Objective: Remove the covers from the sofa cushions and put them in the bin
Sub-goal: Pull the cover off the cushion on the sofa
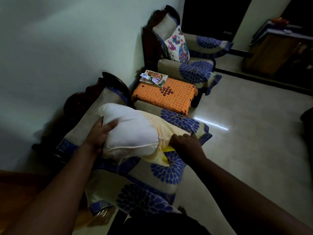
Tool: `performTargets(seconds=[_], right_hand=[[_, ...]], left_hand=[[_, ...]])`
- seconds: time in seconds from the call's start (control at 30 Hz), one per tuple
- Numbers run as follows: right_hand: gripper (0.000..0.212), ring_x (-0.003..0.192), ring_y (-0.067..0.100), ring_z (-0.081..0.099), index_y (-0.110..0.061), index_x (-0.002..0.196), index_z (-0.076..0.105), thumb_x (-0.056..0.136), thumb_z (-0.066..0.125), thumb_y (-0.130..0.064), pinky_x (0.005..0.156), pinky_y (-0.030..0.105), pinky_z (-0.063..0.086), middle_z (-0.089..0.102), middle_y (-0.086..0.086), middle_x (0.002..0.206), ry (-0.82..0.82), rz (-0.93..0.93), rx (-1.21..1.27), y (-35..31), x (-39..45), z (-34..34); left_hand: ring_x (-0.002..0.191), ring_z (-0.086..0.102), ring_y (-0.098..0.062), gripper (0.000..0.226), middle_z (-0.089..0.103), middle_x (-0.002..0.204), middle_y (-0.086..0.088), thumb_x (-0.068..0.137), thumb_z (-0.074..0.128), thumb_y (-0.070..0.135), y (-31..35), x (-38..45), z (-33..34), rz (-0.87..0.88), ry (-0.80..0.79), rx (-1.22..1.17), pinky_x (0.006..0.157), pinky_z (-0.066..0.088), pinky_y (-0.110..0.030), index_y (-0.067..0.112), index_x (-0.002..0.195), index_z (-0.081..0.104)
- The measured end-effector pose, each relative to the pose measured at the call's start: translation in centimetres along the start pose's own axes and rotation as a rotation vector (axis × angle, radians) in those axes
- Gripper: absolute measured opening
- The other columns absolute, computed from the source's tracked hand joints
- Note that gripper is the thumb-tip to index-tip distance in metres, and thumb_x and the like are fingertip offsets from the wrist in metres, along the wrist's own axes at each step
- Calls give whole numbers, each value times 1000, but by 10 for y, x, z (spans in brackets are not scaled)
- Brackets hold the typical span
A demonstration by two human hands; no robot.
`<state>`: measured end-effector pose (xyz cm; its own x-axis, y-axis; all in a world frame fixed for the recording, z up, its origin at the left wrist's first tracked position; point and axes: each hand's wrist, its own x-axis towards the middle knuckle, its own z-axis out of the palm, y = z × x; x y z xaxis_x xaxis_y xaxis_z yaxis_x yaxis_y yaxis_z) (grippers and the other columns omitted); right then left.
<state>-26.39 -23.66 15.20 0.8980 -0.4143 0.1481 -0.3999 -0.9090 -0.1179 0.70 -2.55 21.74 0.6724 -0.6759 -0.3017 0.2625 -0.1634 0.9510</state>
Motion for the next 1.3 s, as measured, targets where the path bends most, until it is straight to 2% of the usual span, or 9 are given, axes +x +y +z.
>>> performTargets(seconds=[0.23,0.37,0.47,0.53,0.6,0.8,1.07,1.2,1.3], right_hand=[[27,58,25,64,-23,96,44,92,69,-34,50,32,44,61,0,68,-81,-75,27,17,-25,15],[41,77,17,62,-25,93,59,91,49,-64,68,34,50,63,-3,84,-342,118,404,19,-14,3],[52,94,19,61,-28,105,61,89,38,-72,81,43,51,64,-1,100,-70,390,689,23,20,-7],[75,130,30,49,-20,138,53,91,37,-77,105,48,42,56,10,139,-78,510,735,21,46,-11],[89,135,30,47,-20,143,52,86,30,-85,110,49,38,54,10,145,-88,551,766,18,62,-11],[17,87,8,56,-24,100,66,103,54,-37,79,29,39,65,-6,97,-48,638,1081,16,45,-9],[41,110,25,61,-28,119,67,100,41,-54,96,52,49,67,0,114,-228,429,965,19,49,19],[36,123,24,58,-23,127,61,107,40,-44,102,42,48,65,-2,125,-82,571,1302,13,41,-8],[45,125,15,58,-26,136,57,104,39,-51,104,40,50,62,-3,135,75,413,1409,14,50,-28]], left_hand=[[116,66,-26,64,69,125,-5,72,84,36,12,-9,-6,127,-45,160,99,52,-48,20,130,61],[115,66,-16,62,71,122,0,65,86,41,18,-18,9,205,-161,335,98,51,-40,25,121,66],[114,66,-20,68,71,119,-5,62,91,43,13,-37,24,244,-231,360,98,52,-39,19,120,67],[104,68,-18,61,73,111,-5,65,90,42,8,-52,32,289,-293,399,91,55,-33,15,114,68],[94,67,-6,48,73,102,6,69,90,26,2,-63,39,324,-310,426,83,53,-22,10,108,66],[87,66,-3,36,72,92,8,68,81,1,-4,-72,38,386,-322,412,78,53,-19,10,100,68],[96,64,2,31,66,106,21,84,72,56,4,-73,40,642,-430,694,81,51,-21,38,108,65],[87,64,-13,22,63,97,14,92,68,41,5,-63,42,973,-503,975,78,50,-34,25,106,66],[82,62,-20,22,63,94,6,89,72,32,-2,-51,36,1024,-562,1124,75,45,-33,21,107,67]])
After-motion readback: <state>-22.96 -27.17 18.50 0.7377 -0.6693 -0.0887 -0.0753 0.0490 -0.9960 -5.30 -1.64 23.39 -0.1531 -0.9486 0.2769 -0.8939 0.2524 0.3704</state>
